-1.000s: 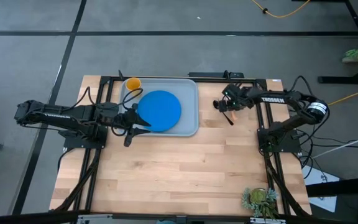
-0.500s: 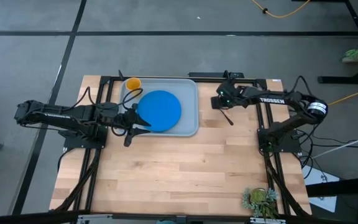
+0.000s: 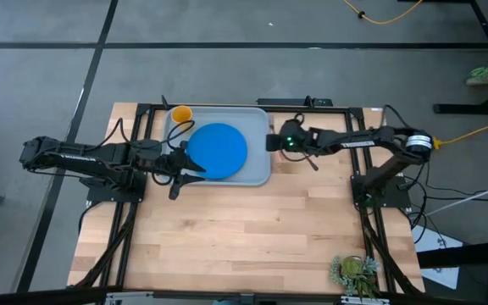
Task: Pick and place plate/cup/fork/spoon on tray
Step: Put the orange fork on the gray tray to the right of the blue plate
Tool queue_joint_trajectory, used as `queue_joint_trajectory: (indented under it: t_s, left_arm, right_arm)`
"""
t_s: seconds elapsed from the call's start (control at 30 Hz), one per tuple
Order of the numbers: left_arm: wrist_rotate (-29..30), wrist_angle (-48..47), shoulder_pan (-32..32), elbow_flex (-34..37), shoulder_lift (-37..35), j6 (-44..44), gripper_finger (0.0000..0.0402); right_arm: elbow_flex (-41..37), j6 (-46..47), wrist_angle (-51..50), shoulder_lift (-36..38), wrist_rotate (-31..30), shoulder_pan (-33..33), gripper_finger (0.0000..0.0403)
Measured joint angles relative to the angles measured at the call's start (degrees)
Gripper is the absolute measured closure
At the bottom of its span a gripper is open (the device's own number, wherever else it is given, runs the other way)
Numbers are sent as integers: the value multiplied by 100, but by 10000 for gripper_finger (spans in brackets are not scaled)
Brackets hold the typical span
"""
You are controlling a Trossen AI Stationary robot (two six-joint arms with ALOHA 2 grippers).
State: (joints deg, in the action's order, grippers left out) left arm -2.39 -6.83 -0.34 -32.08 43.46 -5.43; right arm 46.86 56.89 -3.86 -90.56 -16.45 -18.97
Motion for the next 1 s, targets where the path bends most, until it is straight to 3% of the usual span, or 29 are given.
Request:
queue_joint_trajectory:
  t_s: [0.13,0.33,0.43,0.73,1.0]
  left_arm:
    - [0,-1,0,0,1,0,280]
    - [-2,0,-2,1,0,0,280]
    - [0,0,0,0,0,0,280]
    - [0,-2,0,0,0,0,280]
    - [0,0,0,0,0,0,280]
  right_arm:
    - [845,7,-356,-697,0,168,332]
    - [2417,353,-2052,-1871,2,217,332]
    - [2859,604,-2368,-2288,-2,260,332]
    - [3070,1668,-2575,-2655,-521,616,332]
    - [3070,1766,-2635,-2650,-792,724,332]
